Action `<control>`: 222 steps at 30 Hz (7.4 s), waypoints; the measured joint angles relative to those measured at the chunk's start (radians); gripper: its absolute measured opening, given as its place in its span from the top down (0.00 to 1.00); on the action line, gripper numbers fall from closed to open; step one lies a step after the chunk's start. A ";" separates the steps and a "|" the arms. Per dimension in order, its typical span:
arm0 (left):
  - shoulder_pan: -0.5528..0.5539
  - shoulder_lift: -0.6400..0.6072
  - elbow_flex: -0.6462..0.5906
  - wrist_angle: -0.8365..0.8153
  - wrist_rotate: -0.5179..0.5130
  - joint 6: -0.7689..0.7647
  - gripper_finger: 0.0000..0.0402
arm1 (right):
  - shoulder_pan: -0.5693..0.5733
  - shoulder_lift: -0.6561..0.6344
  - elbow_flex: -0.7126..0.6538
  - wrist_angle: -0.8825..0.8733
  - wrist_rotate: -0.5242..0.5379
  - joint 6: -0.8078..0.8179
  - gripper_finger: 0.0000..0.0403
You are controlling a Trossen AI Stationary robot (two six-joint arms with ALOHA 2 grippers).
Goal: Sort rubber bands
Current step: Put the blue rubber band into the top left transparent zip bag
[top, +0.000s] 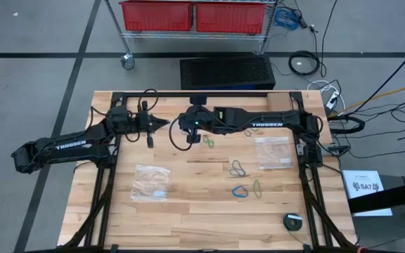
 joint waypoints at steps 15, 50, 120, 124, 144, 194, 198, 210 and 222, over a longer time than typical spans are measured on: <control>0.000 0.000 0.000 0.003 -0.002 -0.007 1.00 | 0.023 0.000 -0.003 -0.038 -0.057 0.051 1.00; -0.008 0.056 0.000 0.018 0.001 -0.011 1.00 | -0.035 0.060 0.005 -0.029 -0.264 0.161 0.74; -0.029 0.086 0.000 0.046 -0.003 -0.005 1.00 | -0.484 -0.276 -1.025 0.119 -0.378 0.556 0.52; -0.029 0.086 0.000 0.046 -0.002 -0.006 1.00 | -0.484 -0.275 -1.024 0.097 -0.424 0.523 0.79; -0.029 0.086 0.000 0.046 0.005 -0.006 1.00 | -0.259 -0.431 -0.912 0.009 -0.435 0.552 1.00; -0.029 0.086 0.000 0.074 0.058 -0.033 1.00 | -0.064 0.049 -0.046 0.016 -0.441 0.199 0.99; -0.030 0.086 0.000 0.072 0.058 -0.033 1.00 | -0.061 0.053 -0.046 0.022 -0.441 0.200 0.89; -0.029 0.086 0.000 0.069 0.058 -0.029 1.00 | -0.055 0.021 -0.026 -0.009 -0.441 0.206 0.58; -0.029 0.086 0.000 0.034 0.019 -0.004 1.00 | -0.002 -0.018 0.008 -0.632 -0.444 0.251 0.98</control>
